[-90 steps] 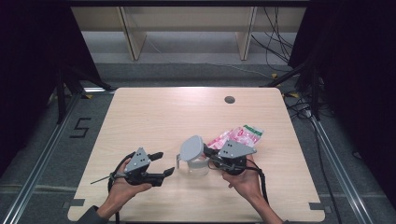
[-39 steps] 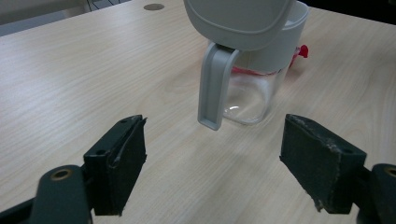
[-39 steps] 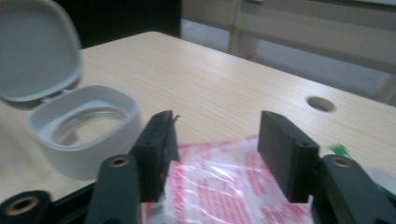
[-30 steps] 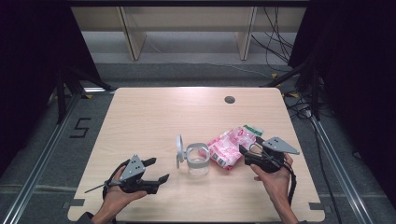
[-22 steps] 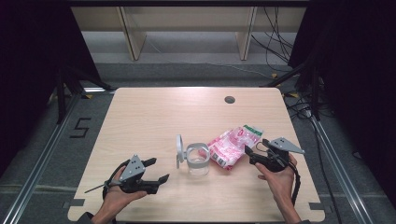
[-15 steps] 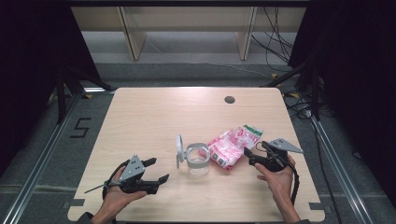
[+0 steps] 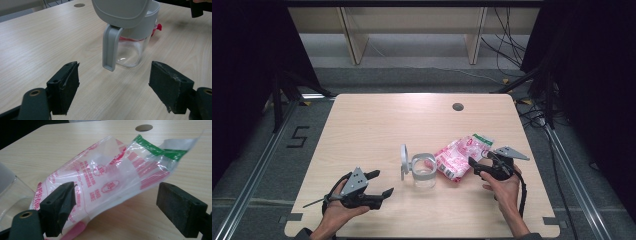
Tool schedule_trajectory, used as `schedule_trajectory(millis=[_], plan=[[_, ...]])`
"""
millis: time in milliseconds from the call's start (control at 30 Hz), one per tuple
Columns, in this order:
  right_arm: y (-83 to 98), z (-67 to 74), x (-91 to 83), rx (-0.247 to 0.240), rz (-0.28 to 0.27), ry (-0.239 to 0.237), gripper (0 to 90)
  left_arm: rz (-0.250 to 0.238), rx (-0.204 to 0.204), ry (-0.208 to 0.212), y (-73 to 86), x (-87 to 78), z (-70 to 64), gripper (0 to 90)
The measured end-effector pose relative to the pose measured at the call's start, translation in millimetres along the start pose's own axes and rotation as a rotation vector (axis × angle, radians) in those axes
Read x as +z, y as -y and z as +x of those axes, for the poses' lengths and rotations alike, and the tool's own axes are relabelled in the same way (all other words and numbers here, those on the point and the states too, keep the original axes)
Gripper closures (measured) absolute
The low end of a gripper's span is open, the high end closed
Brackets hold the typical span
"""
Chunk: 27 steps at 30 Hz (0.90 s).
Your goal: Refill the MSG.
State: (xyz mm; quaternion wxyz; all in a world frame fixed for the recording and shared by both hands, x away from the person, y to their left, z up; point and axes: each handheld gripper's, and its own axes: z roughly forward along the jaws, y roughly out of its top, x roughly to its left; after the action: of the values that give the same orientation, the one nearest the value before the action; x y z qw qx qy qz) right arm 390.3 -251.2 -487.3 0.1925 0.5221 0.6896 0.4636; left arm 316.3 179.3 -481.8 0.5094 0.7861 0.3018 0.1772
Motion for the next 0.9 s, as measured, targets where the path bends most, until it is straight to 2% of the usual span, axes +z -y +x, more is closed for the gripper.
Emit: schedule_trajectory(millis=[33, 67, 100, 133, 167, 200, 233, 267, 300, 367, 500, 567, 600, 633, 667, 700, 733, 767, 800, 833, 900], plan=[[0.0, 0.0, 0.0, 0.0, 0.0, 0.0, 16.6, 0.0, 0.0, 0.0, 0.0, 0.0, 0.0, 23.0], [-1.1, -1.3, 3.1, -0.046, -0.002, 0.004, 16.7, -0.001, 0.001, -0.003, -0.2, -0.8, -0.4, 23.0], [-1.0, -1.4, 4.6, -0.042, 0.008, 0.011, 16.4, 0.0, -0.001, -0.003, -0.1, -0.7, -0.6, 23.0], [-0.2, -0.4, 6.4, 0.003, 0.014, 0.011, 16.7, 0.0, 0.0, 0.002, 0.2, -0.2, -0.3, 23.0], [-0.1, -4.3, 8.4, 0.011, 0.009, -0.008, 16.8, 0.004, 0.003, -0.003, 0.2, -0.3, -0.6, 23.0], [1.0, -4.3, 10.1, 0.044, -0.003, -0.025, 17.0, 0.002, 0.001, 0.001, 0.4, 0.2, -0.5, 23.0], [1.0, -4.3, 10.1, 0.044, -0.003, -0.025, 17.0, 0.002, 0.001, 0.001, 0.4, 0.2, -0.5, 23.0], [0.9, -6.8, 11.1, 0.021, 0.008, -0.016, 17.0, 0.002, 0.0, 0.001, 0.4, 1.0, -0.5, 23.0], [1.0, -9.8, 14.6, 0.064, 0.005, -0.034, 17.9, 0.007, 0.003, 0.0, 0.4, 1.5, -1.0, 23.0], [1.5, -11.4, 17.0, 0.058, -0.006, -0.043, 18.1, 0.007, -0.003, 0.002, 0.7, 2.1, -1.4, 23.0], [-1.3, -12.3, 24.9, 0.079, 0.015, -0.037, 19.5, 0.006, -0.004, 0.006, 1.3, 2.7, -1.2, 23.0], [-2.1, -11.9, 31.4, 0.083, 0.012, -0.041, 20.9, 0.006, 0.01, 0.005, 1.0, 2.3, -0.2, 23.0], [-3.6, -7.7, 34.4, 0.131, 0.028, -0.043, 23.2, 0.012, 0.03, 0.005, 0.5, 1.5, 1.1, 23.0], [-3.6, -7.7, 34.4, 0.131, 0.028, -0.043, 23.2, 0.012, -0.003, 0.002, 1.2, 1.7, -0.8, 23.0], [-3.8, -11.6, 39.2, 0.095, 0.002, -0.044, 26.2, 0.012, 0.001, 0.002, 1.1, 1.6, -0.6, 23.0], [-3.8, -11.6, 39.2, 0.095, 0.002, -0.044, 26.2, 0.012, 0.001, 0.002, 1.1, 1.6, -0.6, 23.0], [-4.3, -7.9, 41.3, 0.158, 0.026, -0.045, 27.9, 0.01, 0.003, 0.002, 1.2, 1.8, -0.9, 23.0], [-4.3, -7.9, 41.3, 0.158, 0.026, -0.045, 27.9, 0.01, 0.003, 0.002, 1.2, 1.8, -0.9, 23.0], [-5.3, -12.9, 44.1, 0.093, 0.022, -0.023, 32.8, 0.009, 0.003, 0.002, 1.1, 1.8, -1.0, 23.1], [-5.0, -13.6, 46.1, 0.087, 0.011, -0.035, 35.1, 0.011, 0.004, 0.001, 1.0, 1.4, -0.5, 23.2], [-5.4, -12.2, 46.6, 0.105, 0.005, -0.043, 37.0, 0.011, 0.004, 0.001, 1.0, 1.3, -0.5, 23.2]])
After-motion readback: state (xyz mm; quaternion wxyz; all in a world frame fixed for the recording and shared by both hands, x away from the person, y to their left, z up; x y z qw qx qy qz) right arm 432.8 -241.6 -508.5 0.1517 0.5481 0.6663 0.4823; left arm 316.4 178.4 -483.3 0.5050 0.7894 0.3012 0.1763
